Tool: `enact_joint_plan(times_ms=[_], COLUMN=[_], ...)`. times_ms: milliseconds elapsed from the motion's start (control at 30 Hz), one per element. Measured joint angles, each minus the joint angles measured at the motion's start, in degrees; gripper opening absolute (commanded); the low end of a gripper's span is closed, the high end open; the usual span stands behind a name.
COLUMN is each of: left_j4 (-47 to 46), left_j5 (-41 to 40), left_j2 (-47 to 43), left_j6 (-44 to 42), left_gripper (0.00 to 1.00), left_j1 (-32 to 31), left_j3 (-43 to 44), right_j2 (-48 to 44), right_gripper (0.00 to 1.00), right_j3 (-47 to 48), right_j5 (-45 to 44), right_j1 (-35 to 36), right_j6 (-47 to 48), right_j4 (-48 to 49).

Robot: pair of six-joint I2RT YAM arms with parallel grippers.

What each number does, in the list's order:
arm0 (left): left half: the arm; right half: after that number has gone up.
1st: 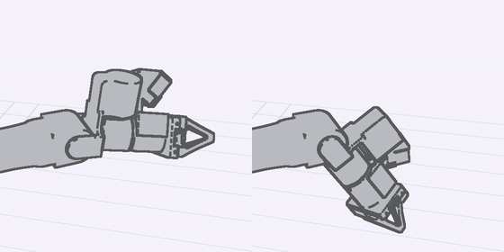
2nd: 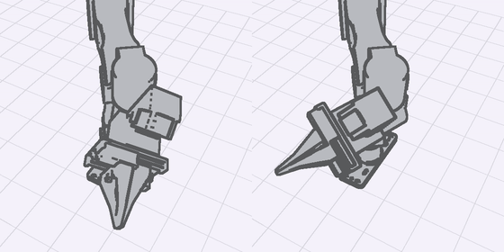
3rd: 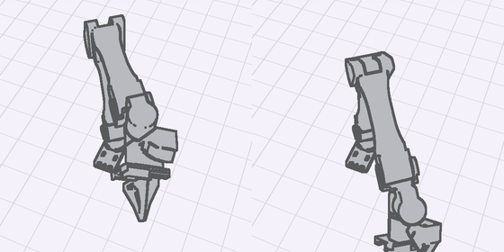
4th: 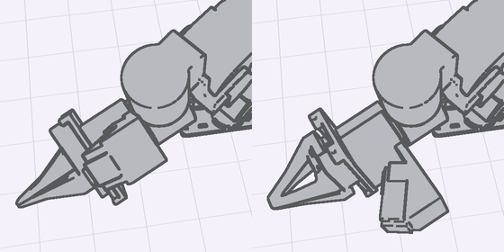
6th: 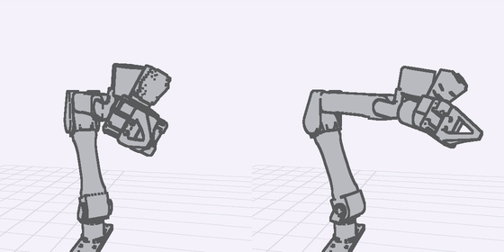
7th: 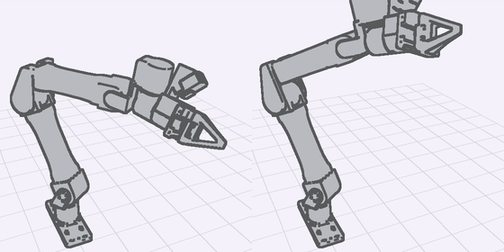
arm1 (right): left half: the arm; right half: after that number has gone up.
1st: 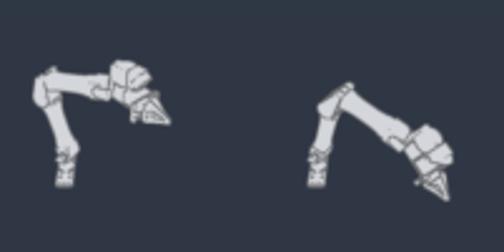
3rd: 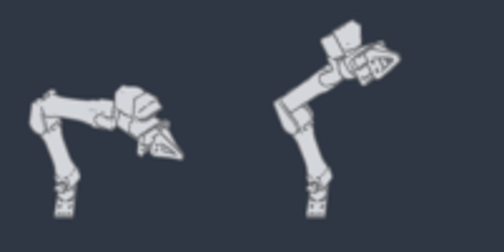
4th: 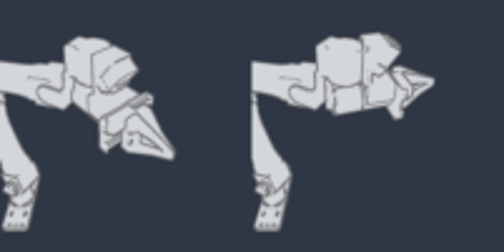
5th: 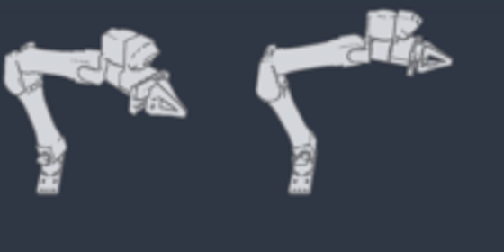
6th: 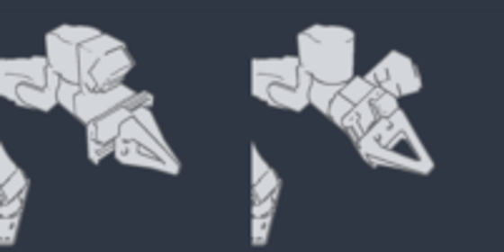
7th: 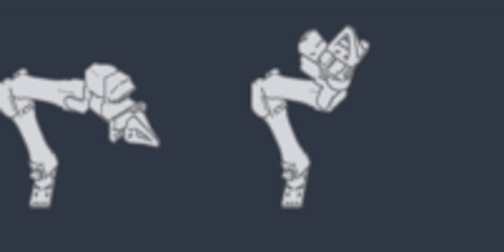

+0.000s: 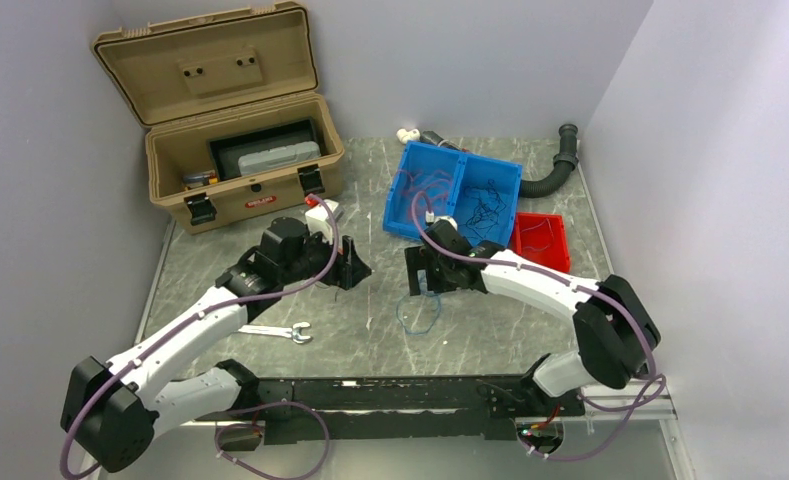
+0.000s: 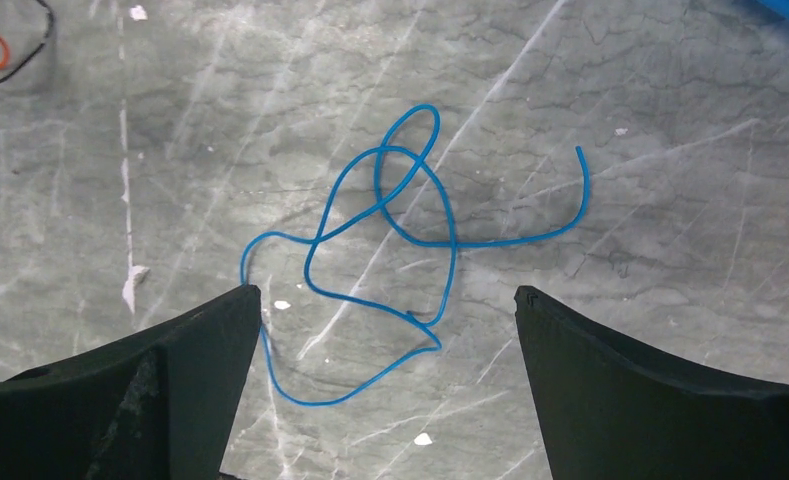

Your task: Untangle the cables

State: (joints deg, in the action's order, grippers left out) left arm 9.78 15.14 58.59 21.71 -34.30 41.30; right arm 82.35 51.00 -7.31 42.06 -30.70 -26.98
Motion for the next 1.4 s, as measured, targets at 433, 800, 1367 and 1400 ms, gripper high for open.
enact_joint_plan(times_ms=[433,800,1367,1400], left_j4=[-0.33,-0.22,0.00,0.00], left_j5=[-0.02,-0.52,-0.68,-0.66], left_j2=[0.15,-0.92,-1.38,-1.38], left_j6=[-0.02,-0.50,-1.11,-1.11], left_gripper=[0.79,0.80,0.79,0.79], left_j1=[-0.02,0.00,0.26,0.26], left_j3=[0.00,0.00,-0.02,-0.02], right_j2=[4.74,13.09,4.02,1.66], right_gripper=[1.00,0.14,0.00,0.00], right_j3=[-0.02,2.47,3.32,3.96], right_j5=[4.83,-2.56,-4.28,-3.91], right_j1=[-0.70,2.40,1.84,1.01], right_j6=[-5.66,-9.33,-5.03,-4.66], right_j4=[5.05,5.29,-0.79,-1.46])
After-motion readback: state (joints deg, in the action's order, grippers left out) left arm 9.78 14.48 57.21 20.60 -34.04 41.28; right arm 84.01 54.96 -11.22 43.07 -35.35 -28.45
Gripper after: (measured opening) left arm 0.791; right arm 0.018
